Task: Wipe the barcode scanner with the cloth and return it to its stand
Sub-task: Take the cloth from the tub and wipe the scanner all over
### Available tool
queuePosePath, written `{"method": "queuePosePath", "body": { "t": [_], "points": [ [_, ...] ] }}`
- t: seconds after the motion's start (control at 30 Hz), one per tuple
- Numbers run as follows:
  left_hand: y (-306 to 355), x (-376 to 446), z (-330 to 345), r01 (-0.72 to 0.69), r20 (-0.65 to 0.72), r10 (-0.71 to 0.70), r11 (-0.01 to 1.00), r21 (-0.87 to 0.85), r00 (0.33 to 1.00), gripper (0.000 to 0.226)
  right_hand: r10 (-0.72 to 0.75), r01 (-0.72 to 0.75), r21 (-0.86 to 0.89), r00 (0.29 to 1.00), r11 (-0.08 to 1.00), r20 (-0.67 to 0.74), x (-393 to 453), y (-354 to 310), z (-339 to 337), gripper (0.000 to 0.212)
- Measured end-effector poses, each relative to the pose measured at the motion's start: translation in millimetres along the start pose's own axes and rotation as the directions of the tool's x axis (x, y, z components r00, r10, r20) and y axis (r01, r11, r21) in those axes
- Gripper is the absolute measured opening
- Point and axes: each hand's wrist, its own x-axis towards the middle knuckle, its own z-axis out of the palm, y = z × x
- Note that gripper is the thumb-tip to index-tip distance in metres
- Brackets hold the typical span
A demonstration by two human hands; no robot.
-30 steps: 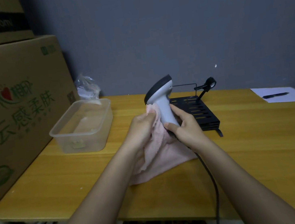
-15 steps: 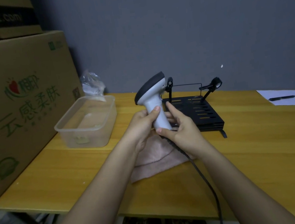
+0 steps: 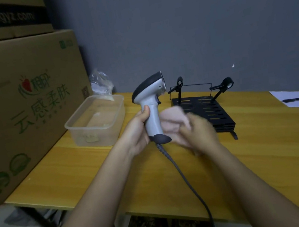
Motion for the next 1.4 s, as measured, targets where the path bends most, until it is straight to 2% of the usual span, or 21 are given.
{"method": "queuePosePath", "body": {
  "t": [0.03,0.1,0.2,0.33,0.4,0.47,0.53,0.6,0.67,0.73,0.77,0.8,0.87,0.93,0.97,1.0,1.07,1.2,1.33,1.37,1.4],
  "points": [
    [-1,1,0,-0.010,-0.002,0.010,1.000,0.023,1.000,0.020,0.036,-0.018,0.159,0.993,0.987,-0.109,-1,-4,-12,0.010],
    [-6,4,5,-0.026,-0.002,0.026,0.996,0.088,1.000,0.021,0.010,0.076,0.436,0.982,0.896,-0.191,-1,-26,-28,0.008],
    [-15,6,19,-0.030,0.035,0.027,0.995,0.094,0.999,0.029,-0.082,0.131,0.631,0.991,0.765,-0.106,-6,-61,-24,0.017],
    [-14,9,19,-0.028,-0.087,0.039,0.992,0.124,0.995,0.029,-0.217,0.197,0.484,0.976,0.853,-0.015,-22,-55,-9,0.024],
    [-16,11,15,-0.014,-0.077,0.022,0.995,0.101,0.997,0.029,-0.216,0.148,0.504,0.973,0.851,0.077,-26,-40,-12,0.036],
    [-14,11,17,-0.011,-0.054,0.012,0.999,0.030,0.998,0.032,-0.126,0.059,0.507,0.987,0.860,0.098,-24,-25,-22,0.034],
    [-9,14,16,-0.013,-0.088,0.011,1.000,-0.019,0.996,0.031,0.074,-0.078,0.557,0.997,0.827,0.030,-19,-7,-34,0.031],
    [-6,16,14,-0.040,-0.085,0.038,0.999,-0.020,0.996,0.036,0.321,-0.187,0.692,0.945,0.698,-0.069,-14,4,-46,0.034],
    [-6,16,15,-0.042,-0.059,0.042,0.999,0.013,0.997,0.045,0.427,-0.111,0.743,0.870,0.660,-0.249,-8,1,-58,0.031],
    [-10,16,18,-0.030,-0.057,0.033,0.998,0.051,0.998,0.049,0.328,0.077,0.686,0.836,0.723,-0.439,2,-13,-69,0.017],
    [-12,15,21,-0.029,-0.054,0.033,0.997,0.073,0.998,0.049,0.236,0.154,0.645,0.847,0.748,-0.476,9,-23,-72,0.013],
    [-14,14,26,-0.035,-0.050,0.040,0.994,0.104,0.998,0.050,0.113,0.226,0.590,0.869,0.775,-0.482,16,-34,-72,0.021],
    [-17,13,36,-0.054,-0.069,0.068,0.980,0.190,0.995,0.053,-0.163,0.319,0.374,0.905,0.871,-0.393,27,-51,-64,0.039],
    [-18,14,41,-0.094,-0.120,0.142,0.936,0.340,0.983,0.057,-0.287,0.337,0.119,0.907,0.934,-0.309,33,-62,-54,0.046],
    [-17,14,40,-0.112,-0.132,0.183,0.901,0.420,0.974,0.058,-0.279,0.315,0.067,0.906,0.947,-0.318,35,-64,-52,0.047],
    [-17,14,38,-0.123,-0.131,0.212,0.864,0.488,0.968,0.059,-0.249,0.299,0.098,0.904,0.949,-0.348,37,-65,-51,0.045],
    [-16,13,33,-0.122,-0.111,0.218,0.822,0.556,0.969,0.059,-0.153,0.272,0.290,0.914,0.918,-0.375,41,-68,-53,0.035],
    [-14,12,24,-0.098,-0.073,0.161,0.840,0.534,0.984,0.057,0.014,0.171,0.568,0.952,0.805,-0.307,45,-71,-61,0.016],
    [-17,11,19,-0.047,-0.056,0.085,0.872,0.487,0.995,0.056,0.171,0.018,0.764,0.971,0.645,-0.167,39,-53,-64,0.021],
    [-19,11,20,-0.039,-0.061,0.078,0.875,0.483,0.995,0.057,0.214,0.021,0.760,0.954,0.650,-0.210,37,-51,-65,0.022],
    [-20,12,22,-0.036,-0.069,0.077,0.883,0.468,0.995,0.058,0.252,0.054,0.711,0.914,0.701,-0.318,35,-52,-66,0.023]
  ]
}}
